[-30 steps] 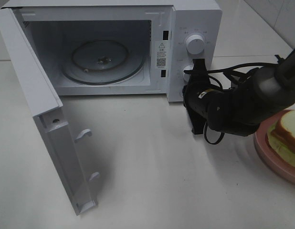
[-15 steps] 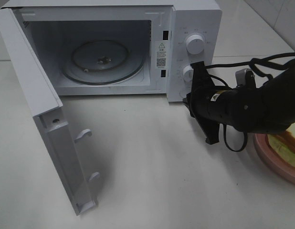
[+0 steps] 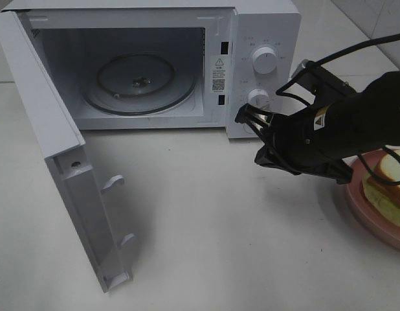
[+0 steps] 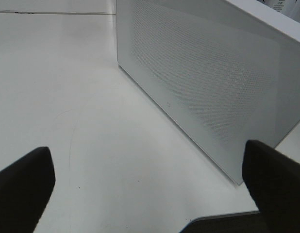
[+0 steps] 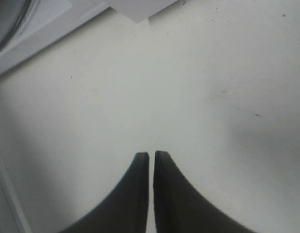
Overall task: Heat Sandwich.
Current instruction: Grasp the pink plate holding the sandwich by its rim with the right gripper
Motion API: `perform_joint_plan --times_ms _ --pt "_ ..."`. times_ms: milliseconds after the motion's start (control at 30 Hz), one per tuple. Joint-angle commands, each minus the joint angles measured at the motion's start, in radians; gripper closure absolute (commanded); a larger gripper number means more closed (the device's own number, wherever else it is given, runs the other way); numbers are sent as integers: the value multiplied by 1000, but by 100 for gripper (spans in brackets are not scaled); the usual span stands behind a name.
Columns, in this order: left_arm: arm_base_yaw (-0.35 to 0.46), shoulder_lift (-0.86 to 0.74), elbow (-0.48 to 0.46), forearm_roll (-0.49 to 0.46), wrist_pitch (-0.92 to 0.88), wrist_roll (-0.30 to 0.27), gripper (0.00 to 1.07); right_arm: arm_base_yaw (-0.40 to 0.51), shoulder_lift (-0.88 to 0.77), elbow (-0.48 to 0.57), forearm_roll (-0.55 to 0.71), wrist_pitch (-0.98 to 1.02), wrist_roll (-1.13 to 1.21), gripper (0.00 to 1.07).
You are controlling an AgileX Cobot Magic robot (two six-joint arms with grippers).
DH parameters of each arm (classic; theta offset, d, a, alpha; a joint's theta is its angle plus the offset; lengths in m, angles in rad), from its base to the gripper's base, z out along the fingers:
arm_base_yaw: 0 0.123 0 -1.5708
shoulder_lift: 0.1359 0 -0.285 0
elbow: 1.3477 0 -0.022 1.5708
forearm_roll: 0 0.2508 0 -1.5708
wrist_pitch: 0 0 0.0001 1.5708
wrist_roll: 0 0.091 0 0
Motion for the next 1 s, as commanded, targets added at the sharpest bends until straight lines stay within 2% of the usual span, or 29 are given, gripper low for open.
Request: perform_joint_plan --times_ms 33,267,367,800,867,967,1000 --pt "2 -15 0 -1 -4 2 9 -3 -60 1 -12 123 -163 104" --pt "2 -15 0 -1 -4 2 9 -3 -160 1 -50 264 -398 102" --pt "2 -15 0 -1 -4 2 9 -3 -201 1 -108 294 -517 102" --pt "2 -15 0 -1 -4 2 9 -3 -240 1 -123 537 -657 96" --pt "2 -15 0 -1 -4 2 9 -3 -240 1 -133 555 -657 92" --pt "2 -15 0 -1 -4 2 9 -31 -240 1 -129 576 -657 81" --pt "2 -15 0 -1 -4 2 9 -54 -240 1 -129 591 -661 68"
